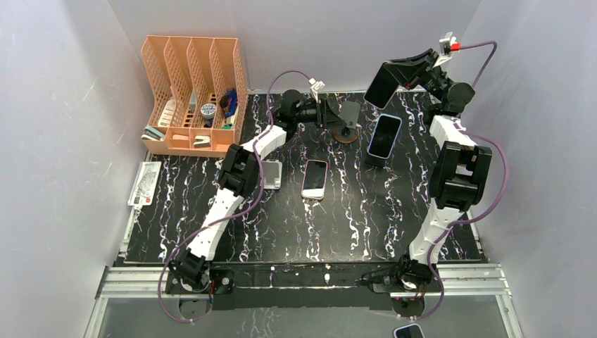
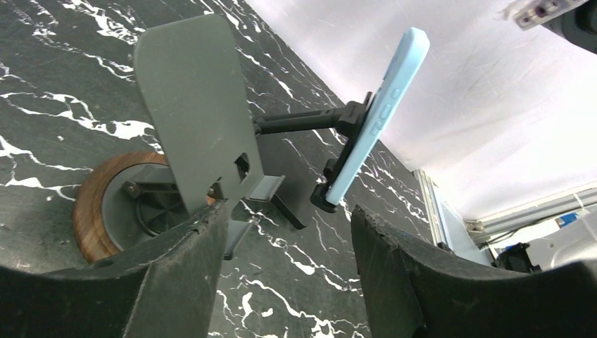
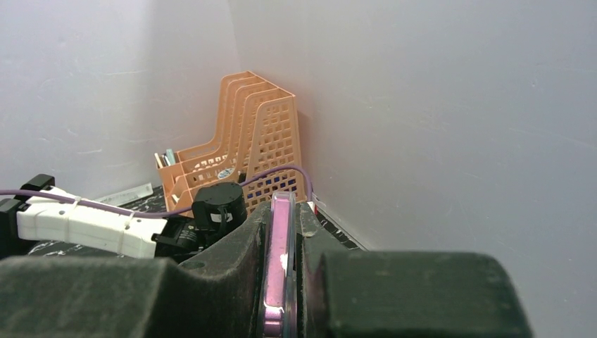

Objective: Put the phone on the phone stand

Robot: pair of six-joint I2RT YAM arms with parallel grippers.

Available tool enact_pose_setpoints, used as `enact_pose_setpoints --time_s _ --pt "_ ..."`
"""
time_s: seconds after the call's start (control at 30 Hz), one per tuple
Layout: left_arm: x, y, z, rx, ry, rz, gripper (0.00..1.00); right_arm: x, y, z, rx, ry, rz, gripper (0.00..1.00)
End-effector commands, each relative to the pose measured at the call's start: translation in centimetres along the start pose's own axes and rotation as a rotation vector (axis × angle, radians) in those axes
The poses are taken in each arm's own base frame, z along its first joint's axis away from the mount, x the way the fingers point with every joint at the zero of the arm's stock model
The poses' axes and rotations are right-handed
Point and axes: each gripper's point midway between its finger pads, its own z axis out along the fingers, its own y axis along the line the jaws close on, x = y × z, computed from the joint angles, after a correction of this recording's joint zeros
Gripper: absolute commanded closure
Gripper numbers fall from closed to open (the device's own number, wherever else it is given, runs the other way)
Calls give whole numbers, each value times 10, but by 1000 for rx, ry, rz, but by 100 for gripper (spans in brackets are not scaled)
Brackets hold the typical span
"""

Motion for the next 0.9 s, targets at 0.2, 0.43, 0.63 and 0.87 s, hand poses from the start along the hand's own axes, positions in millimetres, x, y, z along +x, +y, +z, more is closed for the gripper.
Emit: enact_pose_setpoints --time_s 0.2,0.43,0.63,0.87 --pt "2 14 -7 -45 10 44 44 -31 20 1 -33 -51 -118 99" --pt "-33 0 -24 -21 -69 80 44 -25 17 0 -35 -48 -107 99" --pt "-53 -13 -33 17 -127 97 44 -23 17 -1 -36 -38 -103 99" --pt "-46 -2 -26 15 -129 76 44 -22 16 -2 -34 -39 -102 99"
